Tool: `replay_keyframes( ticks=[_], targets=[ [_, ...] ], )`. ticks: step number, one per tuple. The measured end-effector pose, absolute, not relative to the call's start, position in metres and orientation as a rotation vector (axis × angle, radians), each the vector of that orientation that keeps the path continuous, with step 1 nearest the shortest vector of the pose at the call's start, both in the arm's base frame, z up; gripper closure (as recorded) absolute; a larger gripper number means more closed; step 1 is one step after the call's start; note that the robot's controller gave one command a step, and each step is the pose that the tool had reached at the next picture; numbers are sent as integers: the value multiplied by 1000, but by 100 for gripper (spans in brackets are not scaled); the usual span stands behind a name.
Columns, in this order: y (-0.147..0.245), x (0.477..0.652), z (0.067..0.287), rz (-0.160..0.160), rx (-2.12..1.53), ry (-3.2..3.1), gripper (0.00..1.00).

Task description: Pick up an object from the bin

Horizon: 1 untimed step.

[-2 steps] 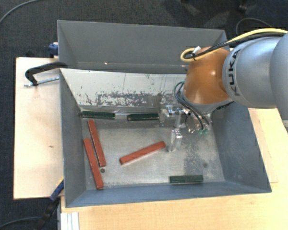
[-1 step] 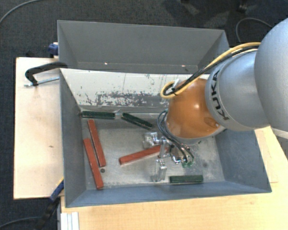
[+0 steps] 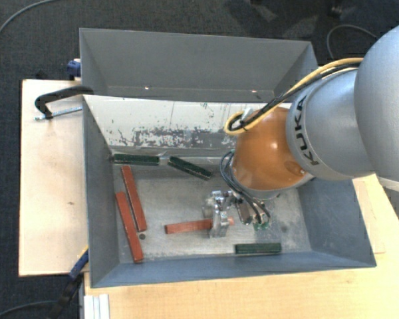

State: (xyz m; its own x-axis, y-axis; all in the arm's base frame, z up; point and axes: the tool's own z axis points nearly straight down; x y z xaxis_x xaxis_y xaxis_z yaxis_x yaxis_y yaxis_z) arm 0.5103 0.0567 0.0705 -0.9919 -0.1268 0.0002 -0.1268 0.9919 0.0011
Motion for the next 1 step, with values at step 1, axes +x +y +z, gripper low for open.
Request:
replay_keyframes(
  ticks=[1],
  targets=[
    [60,501,215,-2,288,-3143,100]
  ],
)
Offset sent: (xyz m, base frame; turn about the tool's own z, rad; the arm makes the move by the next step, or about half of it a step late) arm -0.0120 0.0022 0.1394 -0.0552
